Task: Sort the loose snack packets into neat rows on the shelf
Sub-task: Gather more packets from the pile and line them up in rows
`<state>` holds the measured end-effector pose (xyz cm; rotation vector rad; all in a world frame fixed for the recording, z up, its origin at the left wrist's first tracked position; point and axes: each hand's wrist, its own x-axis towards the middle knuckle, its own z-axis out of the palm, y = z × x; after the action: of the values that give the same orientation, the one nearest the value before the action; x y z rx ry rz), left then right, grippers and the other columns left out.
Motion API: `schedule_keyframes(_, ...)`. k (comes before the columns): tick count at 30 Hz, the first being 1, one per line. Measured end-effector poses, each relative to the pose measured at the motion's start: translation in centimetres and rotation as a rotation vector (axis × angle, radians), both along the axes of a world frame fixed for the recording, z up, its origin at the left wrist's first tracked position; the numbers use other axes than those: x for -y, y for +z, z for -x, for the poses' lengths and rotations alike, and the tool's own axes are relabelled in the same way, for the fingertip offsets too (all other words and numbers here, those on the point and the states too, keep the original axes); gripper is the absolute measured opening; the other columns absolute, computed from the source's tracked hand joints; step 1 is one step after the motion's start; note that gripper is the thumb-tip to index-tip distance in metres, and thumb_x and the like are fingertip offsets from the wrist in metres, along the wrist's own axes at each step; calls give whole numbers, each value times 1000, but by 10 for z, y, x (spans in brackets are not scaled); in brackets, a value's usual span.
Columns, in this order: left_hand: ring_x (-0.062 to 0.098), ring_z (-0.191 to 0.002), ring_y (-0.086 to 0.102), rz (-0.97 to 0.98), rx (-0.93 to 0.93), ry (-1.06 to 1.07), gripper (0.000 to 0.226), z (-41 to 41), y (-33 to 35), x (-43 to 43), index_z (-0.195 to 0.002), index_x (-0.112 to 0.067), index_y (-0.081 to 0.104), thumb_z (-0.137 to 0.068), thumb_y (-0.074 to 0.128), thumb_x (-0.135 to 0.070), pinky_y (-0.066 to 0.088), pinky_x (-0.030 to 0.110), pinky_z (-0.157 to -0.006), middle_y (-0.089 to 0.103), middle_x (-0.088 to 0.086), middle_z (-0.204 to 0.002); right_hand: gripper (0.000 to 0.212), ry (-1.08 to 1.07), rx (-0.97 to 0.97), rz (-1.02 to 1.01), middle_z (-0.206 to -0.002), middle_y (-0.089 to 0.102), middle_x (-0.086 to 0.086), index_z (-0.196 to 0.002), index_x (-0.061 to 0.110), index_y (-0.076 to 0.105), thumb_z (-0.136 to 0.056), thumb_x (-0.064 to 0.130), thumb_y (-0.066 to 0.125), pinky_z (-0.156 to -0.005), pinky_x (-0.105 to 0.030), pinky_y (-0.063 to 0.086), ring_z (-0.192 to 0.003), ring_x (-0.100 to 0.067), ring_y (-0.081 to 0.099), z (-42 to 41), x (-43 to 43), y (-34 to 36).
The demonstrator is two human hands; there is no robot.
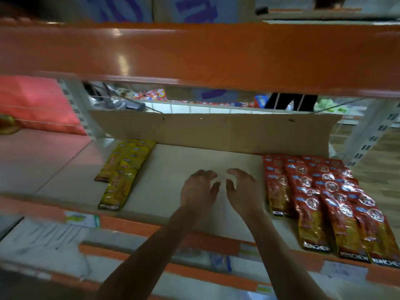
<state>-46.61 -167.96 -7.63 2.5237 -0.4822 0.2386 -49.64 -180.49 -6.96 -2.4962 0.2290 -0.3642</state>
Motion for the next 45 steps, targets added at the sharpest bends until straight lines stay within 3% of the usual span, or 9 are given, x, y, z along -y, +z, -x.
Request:
schedule_keyframes(3,24,-104,60,-54,69,86,30,3,3,-66,-119,-17,63,-92,57,-28,52,36,-83,65,5,-113,35,110,5,-11,-131,59,-1,-129,15,57,-94,16,52,-100,-26,38,-121,-20,52,-14,-66,-2)
schedule_keyframes(6,31,-85,66,-65,163,189,25,6,3,-142,-100,-13,70,-81,61,-26,55,34,-61,69,8,-92,35,211,-9,-26,-130,59,-2,-128,15,57,-93,17,54,-97,-27,39,-118,-23,52,-22,-144,-4)
schedule_keyframes(9,30,-73,64,-144,217,267,33,10,5,-221,-86,-15,70,-73,46,-33,54,30,-56,68,5,-79,33,315,9,-33,-121,64,-9,-120,12,62,-87,15,58,-92,-33,41,-111,-31,56,-26,-223,-5)
schedule_keyframes(13,29,-81,66,-196,209,353,25,12,4,-317,-96,-14,72,-76,62,-24,57,31,-67,72,4,-88,32,409,25,-71,-115,67,-12,-116,9,65,-85,10,60,-93,-34,42,-110,-31,59,-38,-320,-8)
schedule_keyframes(17,27,-112,59,-196,125,437,32,10,0,-392,-120,-12,64,-88,62,-19,52,39,-89,67,6,-118,31,461,19,-53,-121,64,-11,-118,7,63,-87,10,59,-97,-33,39,-115,-30,55,-45,-400,-8)
schedule_keyframes(29,31,-124,49,-203,85,672,46,-61,-3,-566,-135,-16,50,-92,58,-29,45,44,-96,54,7,-136,37,637,-35,-105,-136,54,1,-131,18,53,-95,23,54,-98,-19,32,-125,-15,48,-136,-574,-10)
schedule_keyframes(37,30,-132,38,-212,15,790,58,-127,1,-665,-143,-16,37,-92,56,-35,36,41,-104,43,8,-145,40,714,-110,-77,-137,52,-4,-133,13,50,-93,18,55,-105,-26,32,-127,-21,46,-213,-668,-5)
schedule_keyframes(42,32,-126,43,-227,32,813,51,-172,5,-739,-136,-12,45,-89,61,-27,41,42,-97,49,9,-138,38,701,-130,-143,-131,58,-7,-129,10,55,-91,17,58,-100,-28,36,-122,-24,51,-257,-732,-7)
schedule_keyframes(45,34,-111,51,-244,80,804,39,-201,4,-790,-121,-9,54,-83,62,-14,47,44,-86,58,11,-122,29,639,-154,-220,-118,64,-7,-120,11,59,-92,18,57,-87,-29,40,-111,-26,57,-280,-774,-4)
